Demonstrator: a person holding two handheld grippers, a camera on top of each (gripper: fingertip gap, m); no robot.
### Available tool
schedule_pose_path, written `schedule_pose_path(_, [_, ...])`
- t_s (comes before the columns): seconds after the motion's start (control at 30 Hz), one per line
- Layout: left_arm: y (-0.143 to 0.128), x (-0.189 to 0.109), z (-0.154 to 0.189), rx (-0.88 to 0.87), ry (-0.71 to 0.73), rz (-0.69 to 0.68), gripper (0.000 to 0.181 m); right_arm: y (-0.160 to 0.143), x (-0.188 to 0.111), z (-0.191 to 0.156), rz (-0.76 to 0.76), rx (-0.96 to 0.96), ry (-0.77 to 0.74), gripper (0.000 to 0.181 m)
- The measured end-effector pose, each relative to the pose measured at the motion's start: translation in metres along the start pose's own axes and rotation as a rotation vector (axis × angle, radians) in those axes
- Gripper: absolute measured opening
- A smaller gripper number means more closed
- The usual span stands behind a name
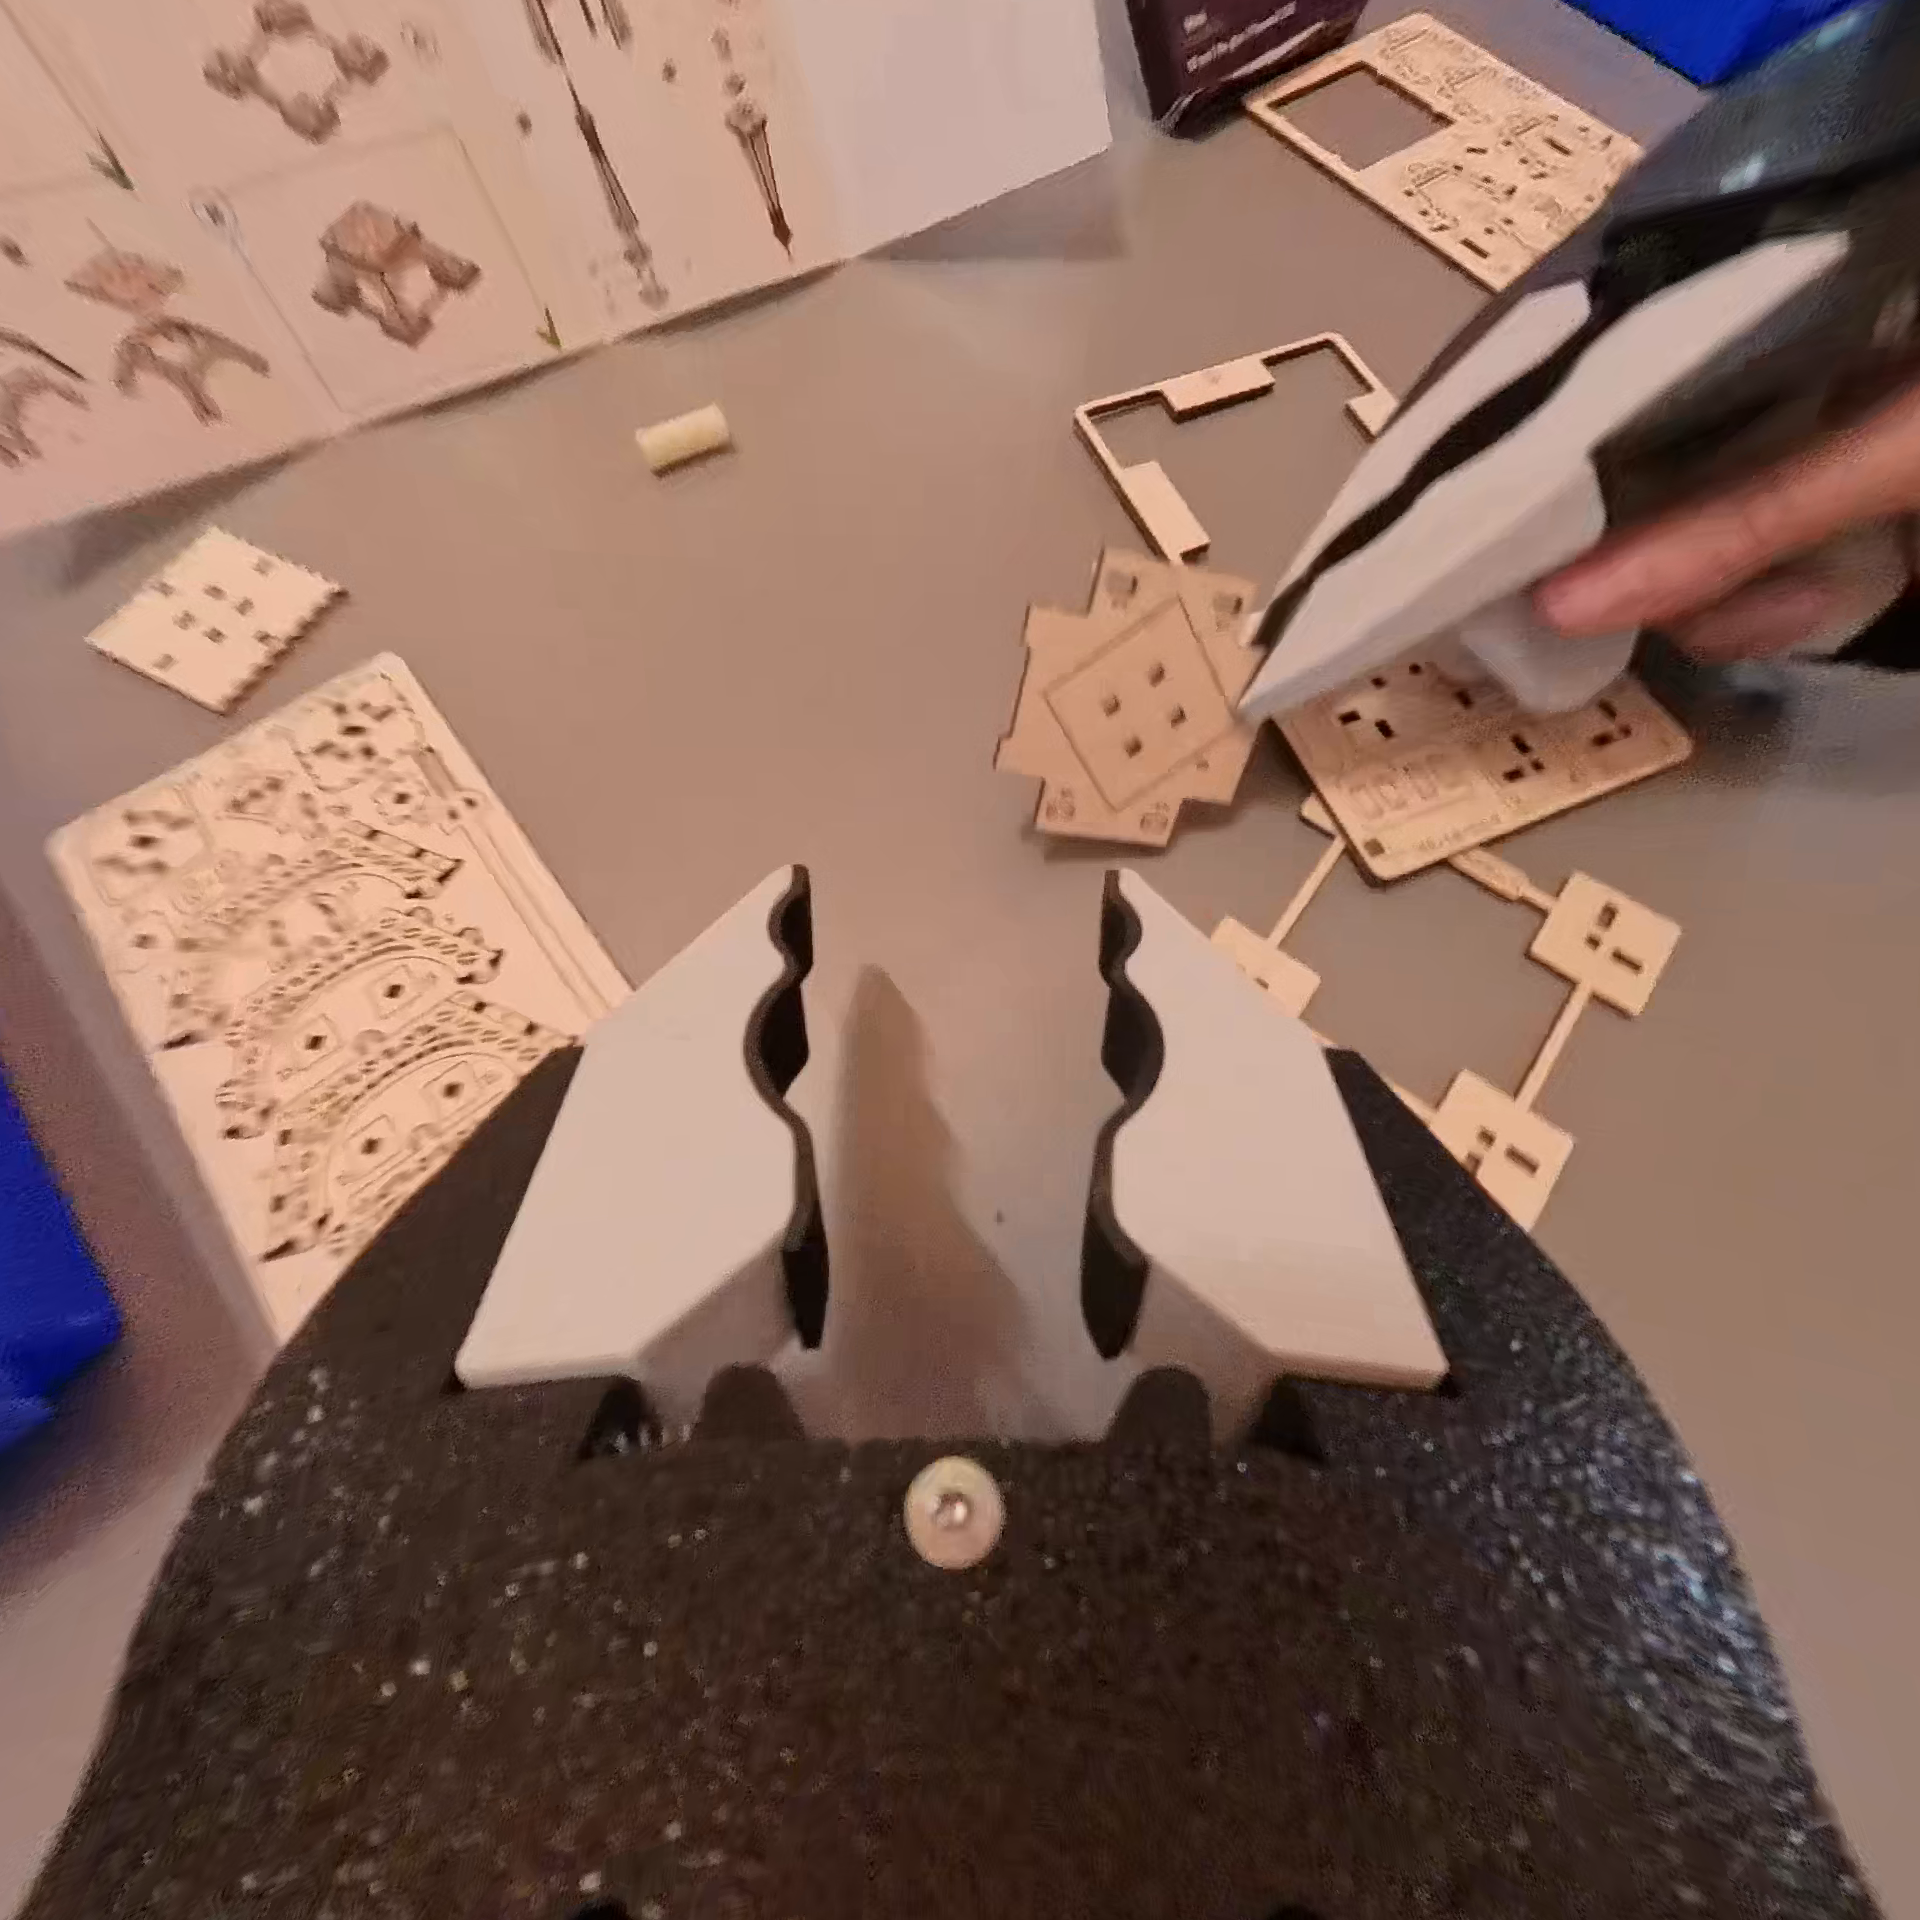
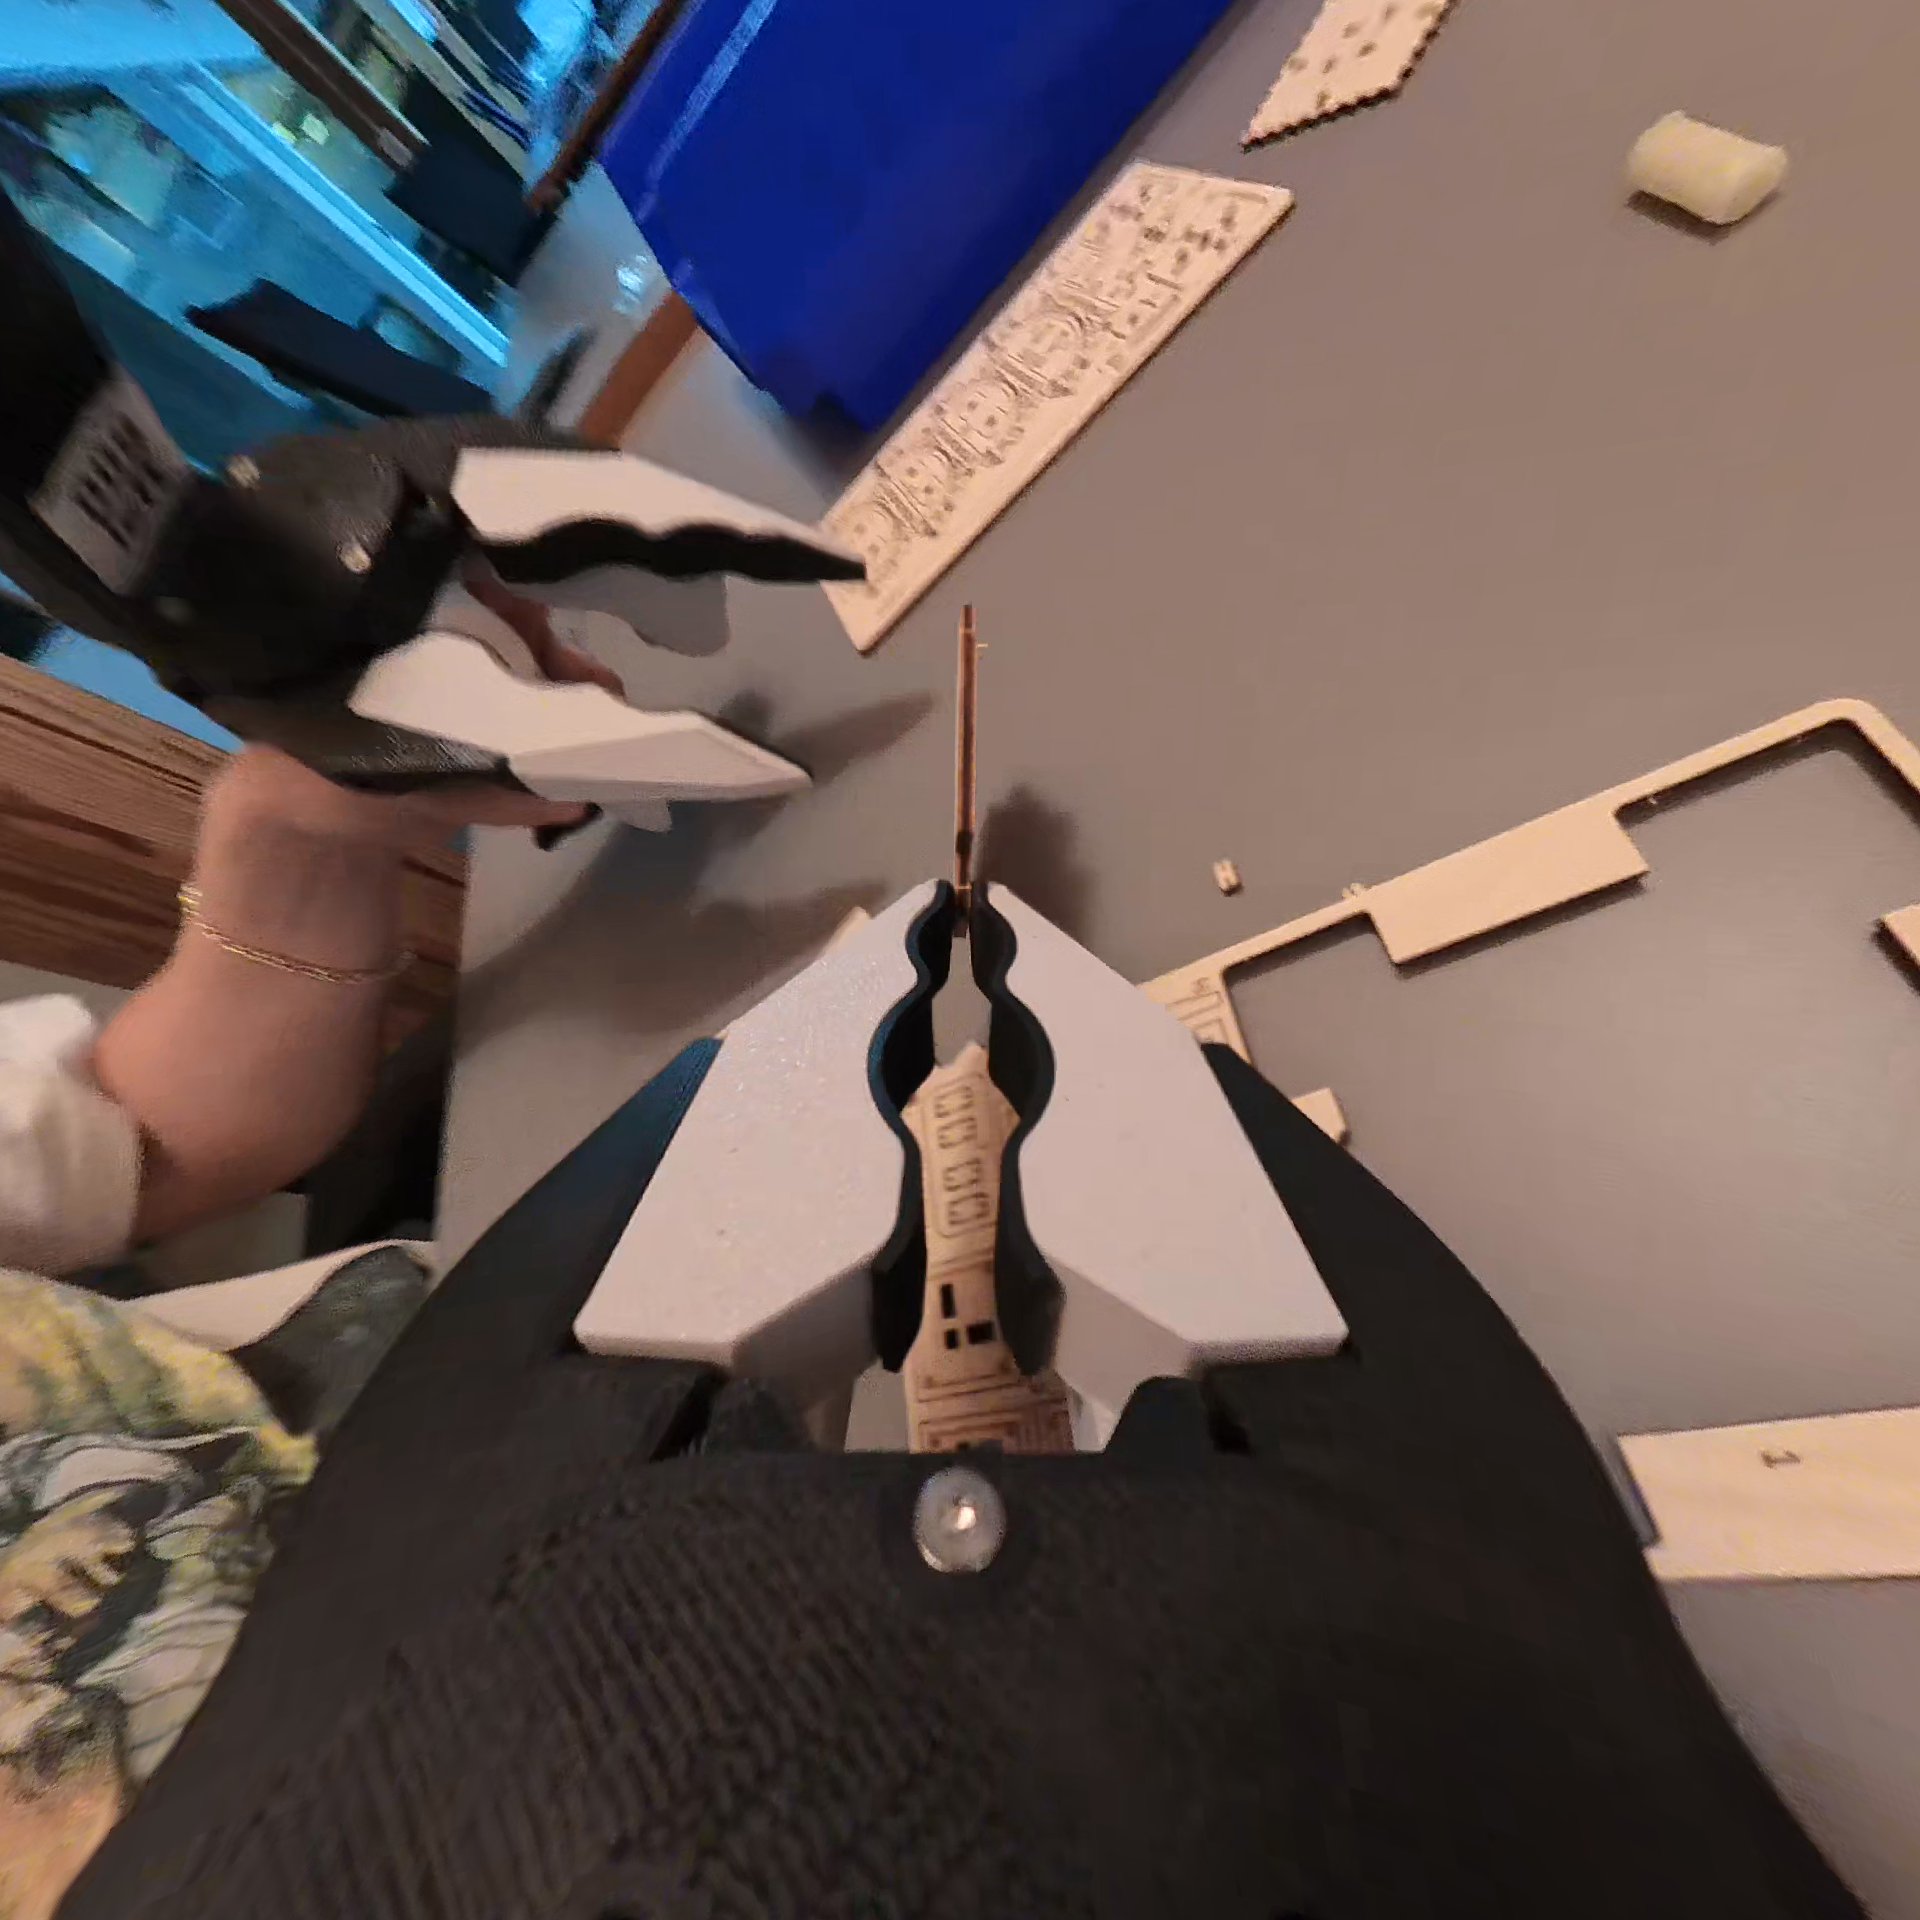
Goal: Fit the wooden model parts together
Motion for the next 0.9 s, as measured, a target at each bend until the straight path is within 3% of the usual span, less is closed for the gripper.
schedule_pose_path(0.13, [0.000,0.024,-0.007,-0.103,-0.052,-0.094,0.052,-0.001,0.001,0.003,0.001,-0.019,-0.066,0.001])
schedule_pose_path(0.33, [0.003,0.040,-0.010,-0.038,-0.065,-0.132,0.046,-0.003,-0.001,0.006,-0.015,-0.010,-0.064,0.001])
schedule_pose_path(0.6, [0.004,0.044,-0.004,-0.059,-0.183,-0.156,0.044,-0.002,0.000,0.009,-0.008,0.063,-0.041,0.001])
schedule_pose_path(0.9, [0.008,0.051,0.004,-0.030,-0.219,-0.181,0.045,-0.001,0.000,0.011,0.009,0.119,0.014,0.001])
Point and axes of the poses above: each gripper's, where its closed fingertips meet, x out along the fingers, y out of its top, z = x × y across the jaws, the point moved 5 cm from there along -x, back along the fingers, and after that the axes turned 6 degrees about x, right-handed, at the moved point
